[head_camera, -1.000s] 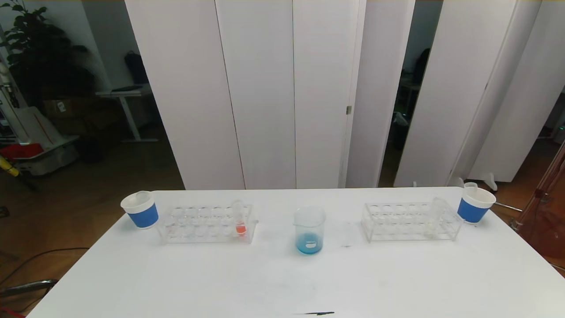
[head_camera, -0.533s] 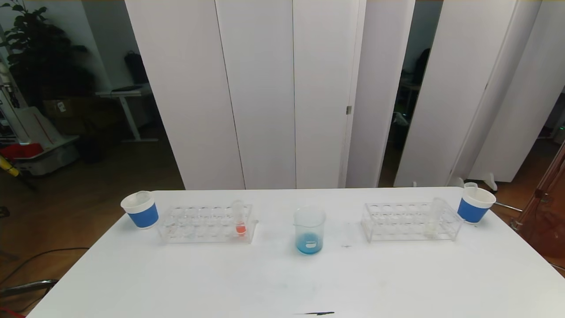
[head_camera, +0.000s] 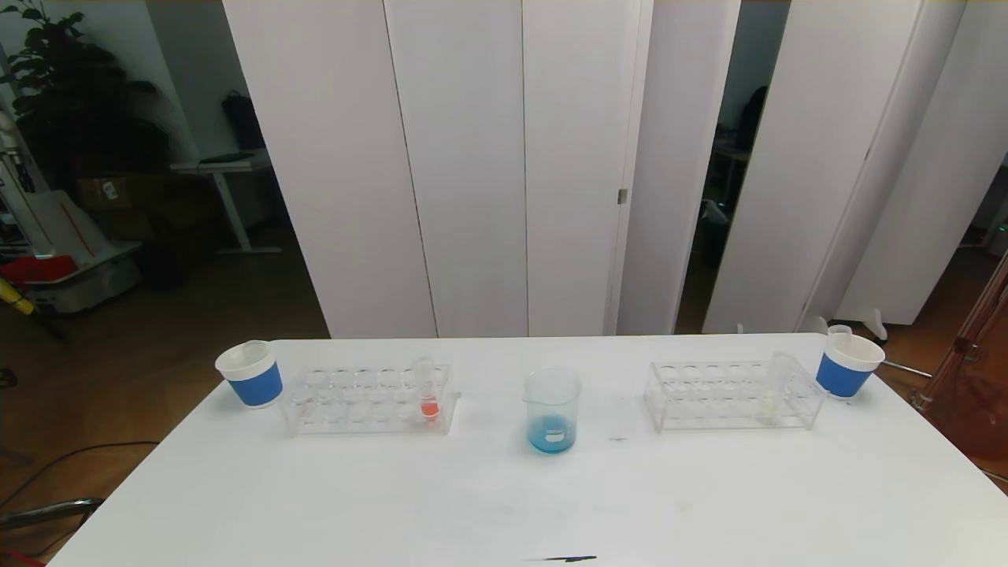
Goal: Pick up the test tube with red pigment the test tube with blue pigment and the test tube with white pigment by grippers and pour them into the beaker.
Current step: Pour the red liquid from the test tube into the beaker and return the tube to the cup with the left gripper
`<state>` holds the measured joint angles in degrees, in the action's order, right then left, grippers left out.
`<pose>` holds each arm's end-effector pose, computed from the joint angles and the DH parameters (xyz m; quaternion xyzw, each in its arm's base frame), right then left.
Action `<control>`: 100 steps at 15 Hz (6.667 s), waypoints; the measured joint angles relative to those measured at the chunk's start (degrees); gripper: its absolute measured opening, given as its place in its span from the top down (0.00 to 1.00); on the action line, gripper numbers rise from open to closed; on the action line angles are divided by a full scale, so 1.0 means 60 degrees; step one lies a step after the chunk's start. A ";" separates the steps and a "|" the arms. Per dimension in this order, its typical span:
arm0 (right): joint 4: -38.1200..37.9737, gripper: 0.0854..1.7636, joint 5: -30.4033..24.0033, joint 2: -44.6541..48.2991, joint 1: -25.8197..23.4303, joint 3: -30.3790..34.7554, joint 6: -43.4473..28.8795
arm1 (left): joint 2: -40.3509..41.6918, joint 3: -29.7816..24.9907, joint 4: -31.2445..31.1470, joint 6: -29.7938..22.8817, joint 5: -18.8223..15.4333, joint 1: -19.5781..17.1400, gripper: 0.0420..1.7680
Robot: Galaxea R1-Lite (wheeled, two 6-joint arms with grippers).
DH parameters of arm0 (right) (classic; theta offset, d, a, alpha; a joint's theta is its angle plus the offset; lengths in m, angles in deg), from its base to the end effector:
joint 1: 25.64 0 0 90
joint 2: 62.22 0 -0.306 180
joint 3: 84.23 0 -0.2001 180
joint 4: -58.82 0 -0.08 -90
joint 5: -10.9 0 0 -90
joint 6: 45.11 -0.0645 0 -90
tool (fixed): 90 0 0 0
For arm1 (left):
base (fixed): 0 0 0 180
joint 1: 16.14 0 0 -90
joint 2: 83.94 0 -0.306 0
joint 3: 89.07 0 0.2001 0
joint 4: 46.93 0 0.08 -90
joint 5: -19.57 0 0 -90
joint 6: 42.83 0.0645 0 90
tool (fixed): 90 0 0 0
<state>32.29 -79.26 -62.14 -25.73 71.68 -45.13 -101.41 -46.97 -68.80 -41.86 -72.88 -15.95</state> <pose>0.0209 0.0001 0.0756 0.0002 0.0206 0.0006 0.9998 0.0343 -0.0029 0.1822 0.0089 -0.0243 -0.0228 0.9994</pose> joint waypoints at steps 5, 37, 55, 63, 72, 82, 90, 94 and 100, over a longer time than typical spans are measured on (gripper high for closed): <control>0.0000 0.01 0.0000 0.0000 0.0004 0.0000 0.0000 | -0.2867 0.1591 0.0794 -0.0624 -0.0372 0.0004 0.01; -0.0004 0.01 0.0000 0.0000 0.0000 0.0000 -0.0004 | -1.6492 0.0792 1.2818 -0.1902 0.4716 0.4061 0.01; 0.0000 0.01 0.0000 0.0000 -0.0002 0.0000 -0.0004 | -1.8284 0.2849 1.2804 -0.1918 0.4610 0.3708 0.01; 0.0000 0.01 0.0000 0.0000 0.0000 0.0000 -0.0004 | -1.8873 0.3606 1.2753 -0.2011 0.4506 0.3515 0.01; 0.0004 0.01 0.0000 0.0000 -0.0006 0.0000 0.0000 | -1.9070 0.3736 1.2764 -0.1997 0.4187 0.3470 0.60; 0.0000 0.01 0.0000 0.0000 0.0000 0.0000 -0.0004 | -1.8993 0.3755 1.2686 -0.1969 0.4155 0.3474 0.67; 0.0000 0.01 0.0000 0.0000 -0.0002 0.0000 -0.0008 | -1.8335 0.3791 1.2235 -0.1900 0.4175 0.3598 0.68; 0.0004 0.01 0.0000 0.0000 0.0000 0.0000 0.0000 | -1.7664 0.3783 1.1756 -0.1652 0.4165 0.3694 0.68; 0.0000 0.01 0.0000 0.0000 -0.0002 0.0000 -0.0004 | -1.6411 0.3769 1.0807 -0.1215 0.4124 0.3832 0.68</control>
<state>32.29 -79.26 -62.14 -25.75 71.68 -45.16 -199.87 -24.36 -3.96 -49.15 -48.14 7.04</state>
